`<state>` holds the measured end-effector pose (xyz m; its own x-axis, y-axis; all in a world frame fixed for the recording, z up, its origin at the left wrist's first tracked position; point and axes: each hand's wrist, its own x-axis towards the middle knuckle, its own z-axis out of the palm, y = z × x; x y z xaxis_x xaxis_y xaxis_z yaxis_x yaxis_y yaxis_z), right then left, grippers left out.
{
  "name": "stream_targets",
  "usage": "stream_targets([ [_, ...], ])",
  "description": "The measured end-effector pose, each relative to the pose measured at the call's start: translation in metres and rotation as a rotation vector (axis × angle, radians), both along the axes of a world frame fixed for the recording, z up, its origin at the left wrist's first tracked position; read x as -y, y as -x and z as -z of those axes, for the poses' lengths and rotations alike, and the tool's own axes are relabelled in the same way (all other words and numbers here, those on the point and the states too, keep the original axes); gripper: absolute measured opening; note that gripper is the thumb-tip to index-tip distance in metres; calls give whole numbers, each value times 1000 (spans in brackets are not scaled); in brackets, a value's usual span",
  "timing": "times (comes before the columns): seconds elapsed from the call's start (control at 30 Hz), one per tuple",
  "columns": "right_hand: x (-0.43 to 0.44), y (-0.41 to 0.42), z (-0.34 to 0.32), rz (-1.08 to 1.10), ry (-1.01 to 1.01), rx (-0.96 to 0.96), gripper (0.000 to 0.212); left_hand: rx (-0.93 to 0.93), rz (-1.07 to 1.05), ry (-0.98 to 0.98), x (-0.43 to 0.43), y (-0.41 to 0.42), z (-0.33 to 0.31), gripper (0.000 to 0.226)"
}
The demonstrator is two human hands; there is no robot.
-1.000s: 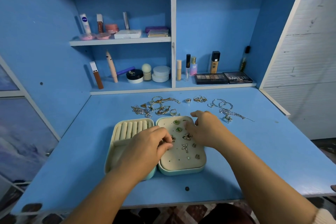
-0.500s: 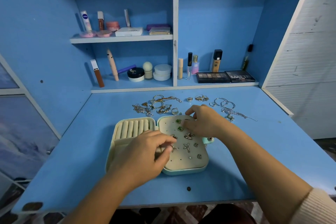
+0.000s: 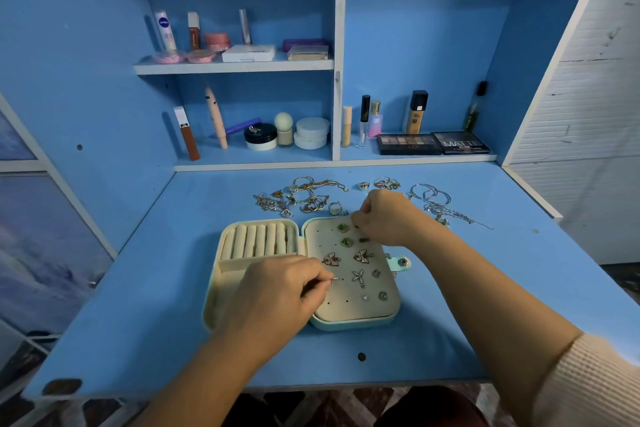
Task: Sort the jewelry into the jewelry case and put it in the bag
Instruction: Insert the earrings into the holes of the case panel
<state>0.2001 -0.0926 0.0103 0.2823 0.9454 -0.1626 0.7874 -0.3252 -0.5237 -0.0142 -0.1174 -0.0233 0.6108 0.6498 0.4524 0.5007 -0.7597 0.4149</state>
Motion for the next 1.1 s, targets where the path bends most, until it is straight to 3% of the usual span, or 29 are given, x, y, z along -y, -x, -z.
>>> stream_targets([
  [0.13, -5, 2, -3, 18, 112, 28, 40, -3, 1, -18, 1, 1, 1, 28],
  [0.4, -1, 6, -22, 39, 105, -108, 29, -16, 35, -39, 7, 7, 3, 26],
  [0.47, 4, 9, -26, 66, 49, -198, 21, -11, 32, -51, 6, 8, 4, 24],
  [0.57, 18, 11, -25, 94, -38, -297, 41, 17, 20, -48, 4, 7, 3, 21],
  [0.67, 34, 15, -20, 109, -147, -384, 46, 50, -9, -53, 2, 5, 1, 10],
  [0.87, 75, 29, -8, 102, -393, -704, 31, 122, -86, -48, 1, 6, -3, 10],
  [1.1, 97, 32, 10, 60, -501, -695, 30, 184, -58, -12, -3, -1, -1, 8],
])
